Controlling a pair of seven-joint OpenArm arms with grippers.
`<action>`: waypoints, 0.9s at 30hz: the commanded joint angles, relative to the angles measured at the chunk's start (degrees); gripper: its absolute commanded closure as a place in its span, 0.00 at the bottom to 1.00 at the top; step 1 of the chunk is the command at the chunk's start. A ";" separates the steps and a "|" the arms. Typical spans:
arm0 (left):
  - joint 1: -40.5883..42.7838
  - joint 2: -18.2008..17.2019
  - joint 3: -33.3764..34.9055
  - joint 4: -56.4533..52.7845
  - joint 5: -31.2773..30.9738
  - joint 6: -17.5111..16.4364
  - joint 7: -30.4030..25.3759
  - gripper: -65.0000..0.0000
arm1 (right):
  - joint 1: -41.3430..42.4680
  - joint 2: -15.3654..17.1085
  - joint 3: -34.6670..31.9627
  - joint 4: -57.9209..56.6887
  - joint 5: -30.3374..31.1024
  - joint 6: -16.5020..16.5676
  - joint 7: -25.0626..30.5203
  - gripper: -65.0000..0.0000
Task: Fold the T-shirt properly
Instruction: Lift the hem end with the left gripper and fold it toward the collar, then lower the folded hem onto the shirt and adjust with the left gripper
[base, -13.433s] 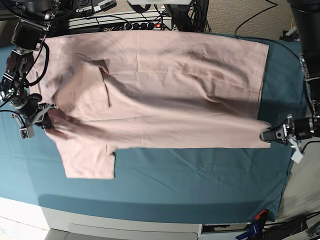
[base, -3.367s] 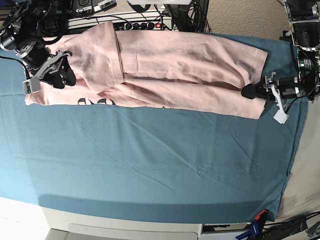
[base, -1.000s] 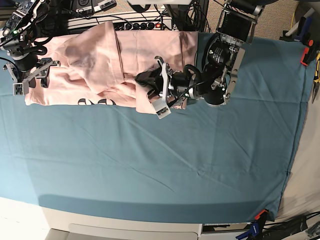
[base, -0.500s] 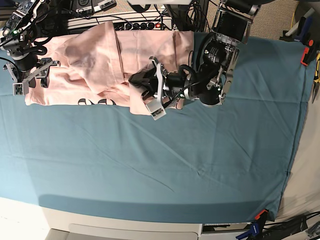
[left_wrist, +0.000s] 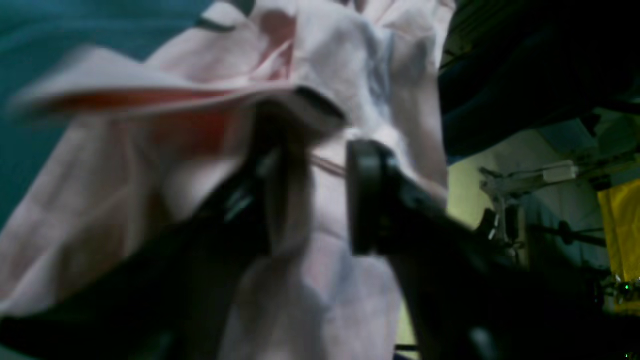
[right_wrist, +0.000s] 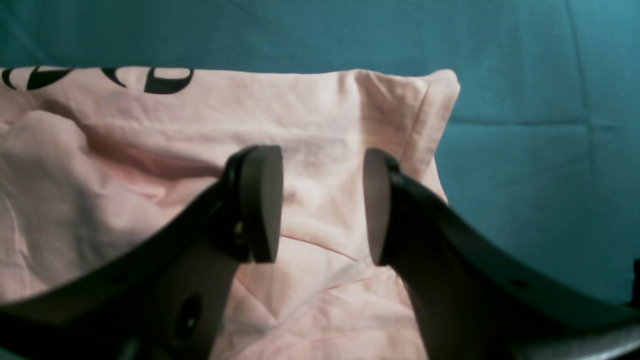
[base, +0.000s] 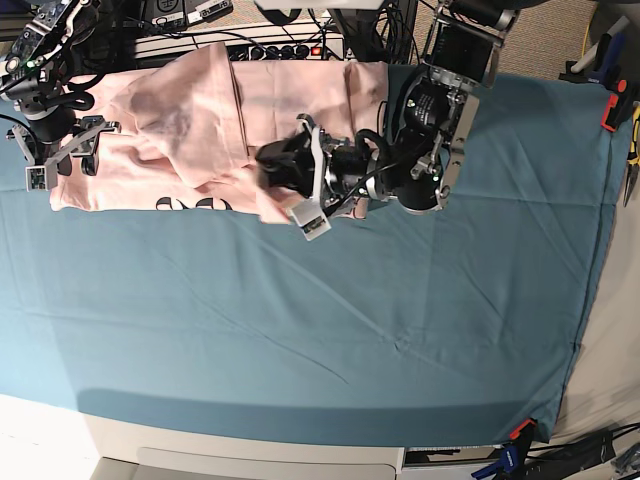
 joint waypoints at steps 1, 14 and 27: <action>-0.92 0.81 0.02 0.83 -1.25 -0.47 -1.44 0.65 | 0.15 0.81 0.26 0.90 0.55 -0.07 1.49 0.59; -1.79 0.50 -0.02 0.85 -1.01 -0.47 -0.26 0.81 | 0.15 0.81 0.26 0.90 0.55 -0.07 1.49 0.59; -4.83 -5.20 -3.87 0.96 -1.07 2.69 3.37 1.00 | 0.15 0.81 0.26 0.90 0.55 -0.07 1.49 0.59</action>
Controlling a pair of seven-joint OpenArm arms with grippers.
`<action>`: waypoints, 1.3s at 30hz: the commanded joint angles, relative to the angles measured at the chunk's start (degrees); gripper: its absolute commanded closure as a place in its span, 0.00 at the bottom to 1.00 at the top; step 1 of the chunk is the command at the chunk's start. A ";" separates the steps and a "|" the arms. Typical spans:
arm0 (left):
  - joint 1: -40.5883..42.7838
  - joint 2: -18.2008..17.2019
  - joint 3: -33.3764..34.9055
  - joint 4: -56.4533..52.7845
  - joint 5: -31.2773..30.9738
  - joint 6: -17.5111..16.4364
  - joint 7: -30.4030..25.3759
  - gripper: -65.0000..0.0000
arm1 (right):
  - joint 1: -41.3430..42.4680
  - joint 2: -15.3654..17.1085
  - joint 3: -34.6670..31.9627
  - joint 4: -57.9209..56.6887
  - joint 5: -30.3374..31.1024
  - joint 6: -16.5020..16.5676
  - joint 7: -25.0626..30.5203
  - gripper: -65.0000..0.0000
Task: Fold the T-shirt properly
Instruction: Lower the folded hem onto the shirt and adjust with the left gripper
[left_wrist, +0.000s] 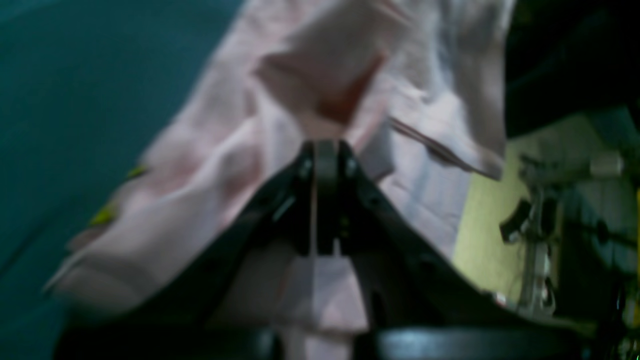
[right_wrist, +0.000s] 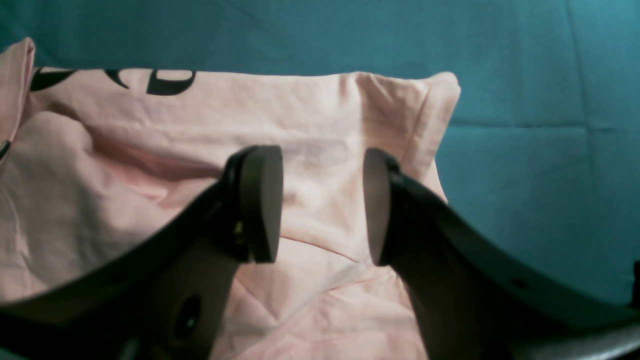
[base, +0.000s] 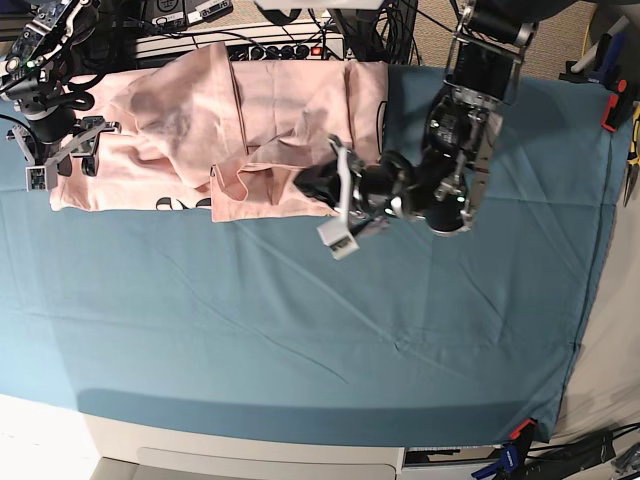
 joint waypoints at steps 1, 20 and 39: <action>-0.98 -0.37 -1.14 0.96 -1.27 0.02 -0.87 1.00 | 0.15 0.81 0.26 0.90 0.59 -0.07 1.51 0.59; 3.23 -6.56 -6.23 2.38 -4.52 4.31 1.70 1.00 | 0.15 0.79 0.26 0.90 0.57 -0.07 1.53 0.59; 7.82 -6.54 -6.23 3.13 -5.81 4.00 2.32 1.00 | 0.15 0.81 0.26 0.90 0.59 -0.09 1.70 0.59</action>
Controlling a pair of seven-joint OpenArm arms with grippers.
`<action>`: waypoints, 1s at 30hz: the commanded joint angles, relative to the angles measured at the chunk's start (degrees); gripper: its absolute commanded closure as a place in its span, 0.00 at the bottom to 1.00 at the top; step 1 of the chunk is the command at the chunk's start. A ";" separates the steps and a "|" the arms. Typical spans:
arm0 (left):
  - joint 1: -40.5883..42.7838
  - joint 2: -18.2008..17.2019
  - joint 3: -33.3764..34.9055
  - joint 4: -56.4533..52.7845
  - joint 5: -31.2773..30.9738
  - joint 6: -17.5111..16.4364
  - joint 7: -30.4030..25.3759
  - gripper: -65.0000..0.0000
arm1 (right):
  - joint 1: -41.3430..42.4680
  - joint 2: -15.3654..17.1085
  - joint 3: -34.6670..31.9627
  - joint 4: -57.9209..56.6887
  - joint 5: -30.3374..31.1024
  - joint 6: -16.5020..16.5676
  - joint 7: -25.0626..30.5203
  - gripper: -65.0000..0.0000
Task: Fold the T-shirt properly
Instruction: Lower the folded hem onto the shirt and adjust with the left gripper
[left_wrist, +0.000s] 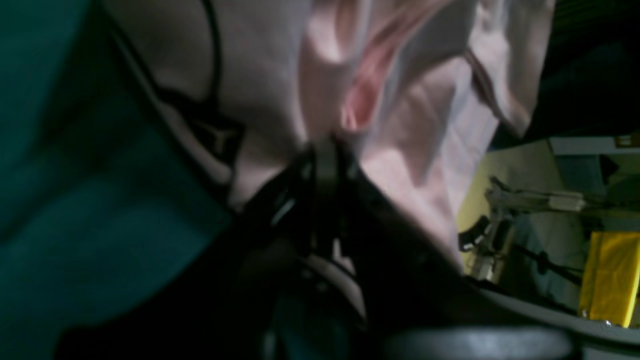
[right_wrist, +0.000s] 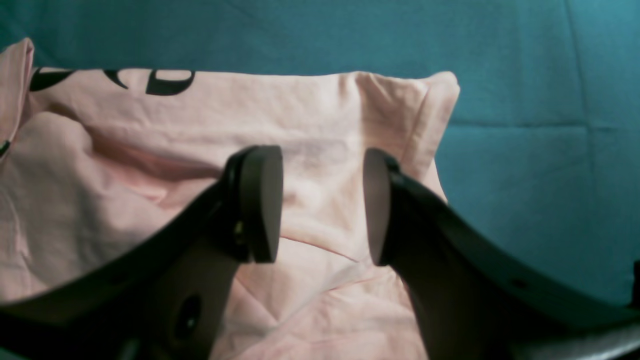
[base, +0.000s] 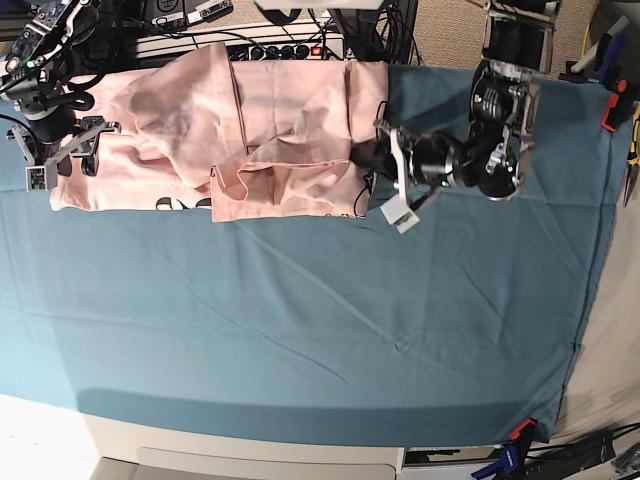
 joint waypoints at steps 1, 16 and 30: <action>-0.79 -0.24 -0.22 1.09 -1.49 -0.39 -0.68 1.00 | 0.15 0.81 0.26 0.90 0.59 -0.09 1.70 0.59; -0.22 3.52 -0.07 1.09 0.26 -1.03 -1.55 1.00 | 0.15 0.83 0.24 0.90 0.92 -0.07 1.88 0.59; 1.31 3.89 1.36 1.09 0.07 -1.09 -1.73 1.00 | 0.15 0.83 0.24 0.90 2.36 -0.07 1.90 0.59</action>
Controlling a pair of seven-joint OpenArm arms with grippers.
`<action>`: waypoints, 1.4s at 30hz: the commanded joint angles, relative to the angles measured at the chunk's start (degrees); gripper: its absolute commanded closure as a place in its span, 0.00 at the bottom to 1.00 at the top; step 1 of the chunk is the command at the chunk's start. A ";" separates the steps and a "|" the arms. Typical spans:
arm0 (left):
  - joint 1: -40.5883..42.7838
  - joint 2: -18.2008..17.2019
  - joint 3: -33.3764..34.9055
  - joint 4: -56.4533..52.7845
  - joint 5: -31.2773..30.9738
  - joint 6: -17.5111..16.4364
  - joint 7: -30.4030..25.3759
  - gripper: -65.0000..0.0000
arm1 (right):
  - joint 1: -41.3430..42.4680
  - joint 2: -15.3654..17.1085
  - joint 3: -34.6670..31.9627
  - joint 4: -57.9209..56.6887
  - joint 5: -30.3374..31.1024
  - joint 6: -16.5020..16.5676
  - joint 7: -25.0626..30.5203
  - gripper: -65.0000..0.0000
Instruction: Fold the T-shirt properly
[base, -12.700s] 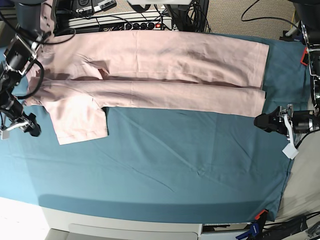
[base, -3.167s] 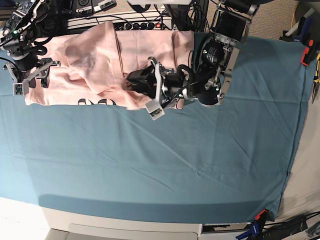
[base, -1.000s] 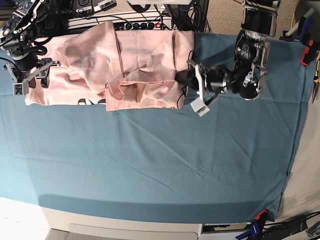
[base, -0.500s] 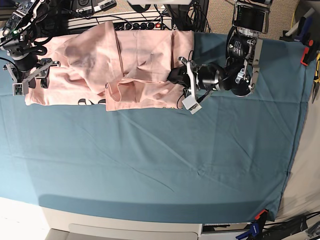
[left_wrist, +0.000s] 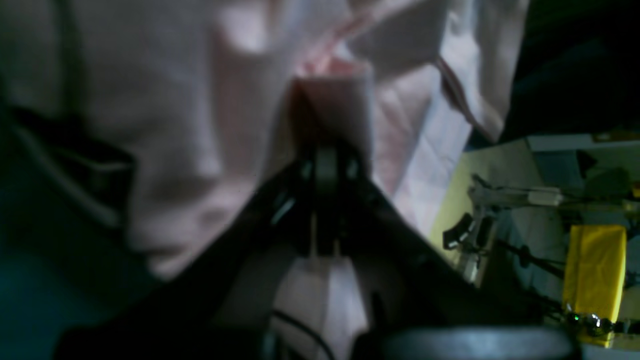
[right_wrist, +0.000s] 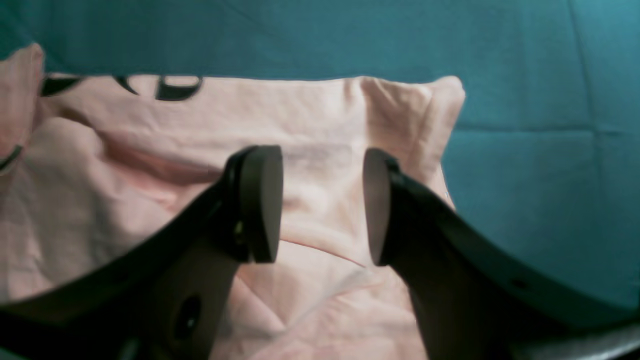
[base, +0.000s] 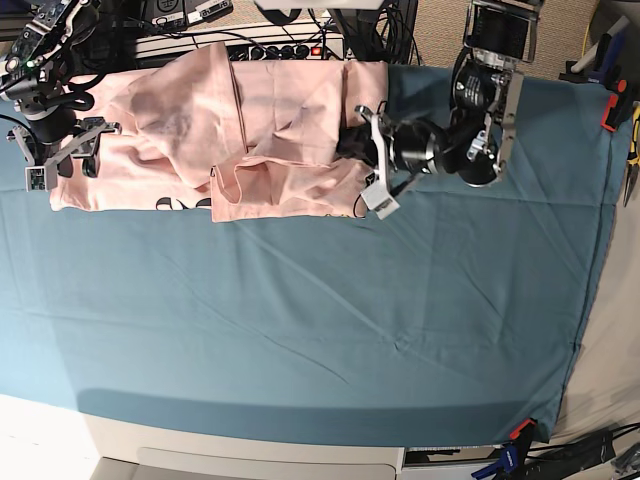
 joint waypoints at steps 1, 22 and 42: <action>-0.63 0.44 0.04 1.09 -1.25 -0.42 -1.11 1.00 | 0.15 0.81 0.24 0.90 0.81 -0.04 1.70 0.59; 1.29 4.52 0.07 1.09 -2.56 -0.42 -1.40 1.00 | 0.17 0.83 0.24 0.90 0.74 -0.04 1.86 0.59; 2.27 7.87 11.08 1.09 -3.26 -4.26 -1.73 1.00 | 0.15 0.83 0.24 0.90 0.74 -0.04 1.99 0.59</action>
